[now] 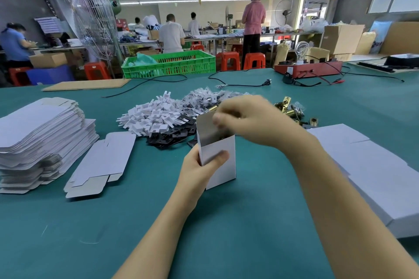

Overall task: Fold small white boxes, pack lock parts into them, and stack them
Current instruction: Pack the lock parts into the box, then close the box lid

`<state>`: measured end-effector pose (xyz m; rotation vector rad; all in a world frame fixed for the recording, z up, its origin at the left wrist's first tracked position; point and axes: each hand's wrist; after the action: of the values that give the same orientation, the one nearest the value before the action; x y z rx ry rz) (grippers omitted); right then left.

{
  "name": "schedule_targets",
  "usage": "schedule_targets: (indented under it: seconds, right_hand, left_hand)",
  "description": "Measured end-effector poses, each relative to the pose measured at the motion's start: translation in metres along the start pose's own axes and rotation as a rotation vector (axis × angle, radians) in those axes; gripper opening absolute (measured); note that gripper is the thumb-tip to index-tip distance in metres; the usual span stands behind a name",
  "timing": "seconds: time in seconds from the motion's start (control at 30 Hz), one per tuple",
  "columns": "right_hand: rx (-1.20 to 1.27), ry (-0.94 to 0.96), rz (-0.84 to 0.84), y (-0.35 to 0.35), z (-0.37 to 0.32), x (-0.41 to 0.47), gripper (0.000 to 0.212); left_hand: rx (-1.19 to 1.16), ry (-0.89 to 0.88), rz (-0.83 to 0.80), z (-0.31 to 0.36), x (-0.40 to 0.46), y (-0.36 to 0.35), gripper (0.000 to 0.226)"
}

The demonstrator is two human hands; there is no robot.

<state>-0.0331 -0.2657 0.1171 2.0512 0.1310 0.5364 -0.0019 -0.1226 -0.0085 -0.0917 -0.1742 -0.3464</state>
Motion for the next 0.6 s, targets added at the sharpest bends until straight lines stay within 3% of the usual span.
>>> schedule_targets:
  seconds: [0.1,0.17,0.27,0.37,0.6]
  right_hand:
    - [0.254,-0.157,0.296,0.005,0.022,-0.005,0.025]
    - [0.488,-0.301,0.395,-0.009,0.035,-0.006,0.032]
    - [0.852,-0.507,0.354,-0.051,0.048,-0.014,0.043]
    - [1.091,-0.554,0.255,-0.093,0.053,-0.027,0.055]
    - [1.093,-0.529,0.259,-0.12,0.057,-0.021,0.062]
  left_hand:
    - [-0.021,0.004,-0.003,-0.001,0.001,0.001,0.038]
    - [-0.042,0.006,-0.013,-0.001,0.001,0.002,0.042]
    - [-0.057,-0.002,-0.039,-0.002,0.001,-0.001,0.044]
    - [-0.018,-0.024,-0.034,-0.002,0.0,-0.007,0.046]
    - [0.177,-0.148,0.112,0.0,-0.004,-0.022,0.022]
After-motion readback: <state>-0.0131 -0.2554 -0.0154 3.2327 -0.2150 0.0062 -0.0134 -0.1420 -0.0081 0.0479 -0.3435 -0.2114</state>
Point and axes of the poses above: each hand's wrist, its own x-axis towards the middle knuckle, its own y-axis out of the back of the hand, z = x × y, and after that the axes turned 4 degrees about -z, right-handed
